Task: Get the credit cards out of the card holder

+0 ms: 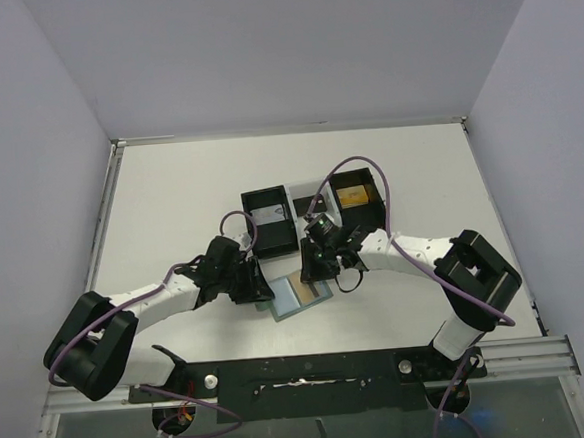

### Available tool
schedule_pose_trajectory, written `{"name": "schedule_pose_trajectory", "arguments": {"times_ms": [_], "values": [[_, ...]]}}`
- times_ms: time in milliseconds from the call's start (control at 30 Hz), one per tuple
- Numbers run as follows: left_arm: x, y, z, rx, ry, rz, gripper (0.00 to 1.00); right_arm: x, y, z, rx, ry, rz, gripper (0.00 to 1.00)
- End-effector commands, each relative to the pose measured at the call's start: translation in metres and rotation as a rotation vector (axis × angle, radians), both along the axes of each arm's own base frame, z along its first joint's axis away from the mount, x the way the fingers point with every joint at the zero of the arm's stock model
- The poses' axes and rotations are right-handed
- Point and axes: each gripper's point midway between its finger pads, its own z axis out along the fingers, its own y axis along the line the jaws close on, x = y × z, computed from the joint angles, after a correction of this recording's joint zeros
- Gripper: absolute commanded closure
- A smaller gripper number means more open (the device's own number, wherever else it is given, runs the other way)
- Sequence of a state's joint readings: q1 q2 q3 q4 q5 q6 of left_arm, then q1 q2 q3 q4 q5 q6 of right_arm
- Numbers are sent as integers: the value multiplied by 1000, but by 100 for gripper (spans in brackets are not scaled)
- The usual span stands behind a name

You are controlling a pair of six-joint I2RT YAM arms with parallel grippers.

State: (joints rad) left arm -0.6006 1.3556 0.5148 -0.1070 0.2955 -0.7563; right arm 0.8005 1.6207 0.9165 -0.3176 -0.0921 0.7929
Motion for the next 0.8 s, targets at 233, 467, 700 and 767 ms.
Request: {"name": "schedule_pose_trajectory", "arguments": {"times_ms": [233, 467, 700, 767], "values": [[0, 2, -4, 22, -10, -9, 65, 15, -10, 1, -160, -59, 28, 52], [1, 0, -3, 14, -10, -15, 66, 7, 3, -7, -177, -45, 72, 64], [2, -1, -4, 13, -7, -18, 66, 9, -4, 2, -289, -94, 51, 80], [2, -1, -4, 14, -8, -17, 66, 9, -6, 7, -315, -107, 53, 86]]}}
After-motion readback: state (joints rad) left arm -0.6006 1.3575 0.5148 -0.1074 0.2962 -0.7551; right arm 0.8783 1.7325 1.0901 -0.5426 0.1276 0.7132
